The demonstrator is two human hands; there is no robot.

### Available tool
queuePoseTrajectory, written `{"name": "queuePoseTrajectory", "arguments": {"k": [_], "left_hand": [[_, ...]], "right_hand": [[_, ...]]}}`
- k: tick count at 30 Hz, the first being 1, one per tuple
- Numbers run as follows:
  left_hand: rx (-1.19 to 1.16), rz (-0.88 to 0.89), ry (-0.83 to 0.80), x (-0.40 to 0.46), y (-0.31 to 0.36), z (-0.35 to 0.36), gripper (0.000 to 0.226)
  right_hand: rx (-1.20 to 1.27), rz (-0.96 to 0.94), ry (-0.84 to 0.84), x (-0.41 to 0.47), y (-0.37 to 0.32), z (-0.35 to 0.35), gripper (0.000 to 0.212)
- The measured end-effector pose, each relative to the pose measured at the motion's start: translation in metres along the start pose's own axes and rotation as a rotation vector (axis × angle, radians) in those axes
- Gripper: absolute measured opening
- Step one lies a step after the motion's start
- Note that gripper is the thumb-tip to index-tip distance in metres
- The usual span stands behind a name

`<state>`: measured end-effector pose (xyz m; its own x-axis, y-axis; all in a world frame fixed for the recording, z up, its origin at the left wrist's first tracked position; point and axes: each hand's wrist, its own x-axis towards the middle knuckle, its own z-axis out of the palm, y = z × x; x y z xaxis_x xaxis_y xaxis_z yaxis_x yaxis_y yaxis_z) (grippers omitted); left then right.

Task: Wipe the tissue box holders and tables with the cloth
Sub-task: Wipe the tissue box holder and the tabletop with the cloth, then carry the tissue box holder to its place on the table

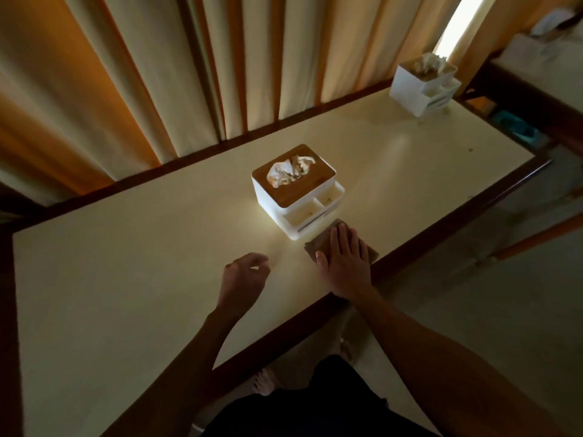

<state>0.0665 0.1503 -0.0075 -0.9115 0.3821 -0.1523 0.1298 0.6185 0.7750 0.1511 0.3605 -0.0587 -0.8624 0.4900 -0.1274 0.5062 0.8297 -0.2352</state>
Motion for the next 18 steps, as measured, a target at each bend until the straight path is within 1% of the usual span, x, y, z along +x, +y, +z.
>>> {"name": "queuePoseTrajectory", "arguments": {"k": [2,4,5,7,9,11,12,14,16,18], "left_hand": [[-0.081,-0.052,-0.012,0.01,0.009,0.004,0.014],[-0.163,-0.092,-0.025,0.021,0.019,0.009,0.017],[-0.204,-0.116,-0.028,0.026,0.026,0.011,0.02],[-0.301,-0.166,-0.028,0.037,0.038,0.015,0.029],[-0.404,-0.222,-0.025,0.045,0.048,0.02,0.037],[-0.454,-0.266,0.002,0.051,0.057,0.029,0.041],[-0.462,-0.284,0.028,0.054,0.061,0.033,0.042],[-0.466,-0.326,0.093,0.059,0.066,0.039,0.042],[-0.487,-0.377,0.134,0.063,0.068,0.044,0.044],[-0.512,-0.413,0.16,0.063,0.073,0.048,0.046]], "right_hand": [[0.029,0.031,-0.019,0.013,0.002,-0.004,0.082],[0.096,0.081,-0.06,0.026,0.002,-0.014,0.074],[0.167,0.097,-0.043,0.034,0.003,-0.021,0.064],[0.36,0.165,0.084,0.047,0.005,-0.039,0.039],[0.574,0.25,0.157,0.06,0.006,-0.058,0.036],[0.685,0.242,0.166,0.079,0.013,-0.072,0.038],[0.701,0.216,0.138,0.089,0.016,-0.078,0.039],[0.725,0.168,0.002,0.111,0.022,-0.088,0.04],[0.707,0.132,-0.128,0.128,0.028,-0.095,0.034],[0.659,0.095,-0.168,0.139,0.032,-0.097,0.027]]}}
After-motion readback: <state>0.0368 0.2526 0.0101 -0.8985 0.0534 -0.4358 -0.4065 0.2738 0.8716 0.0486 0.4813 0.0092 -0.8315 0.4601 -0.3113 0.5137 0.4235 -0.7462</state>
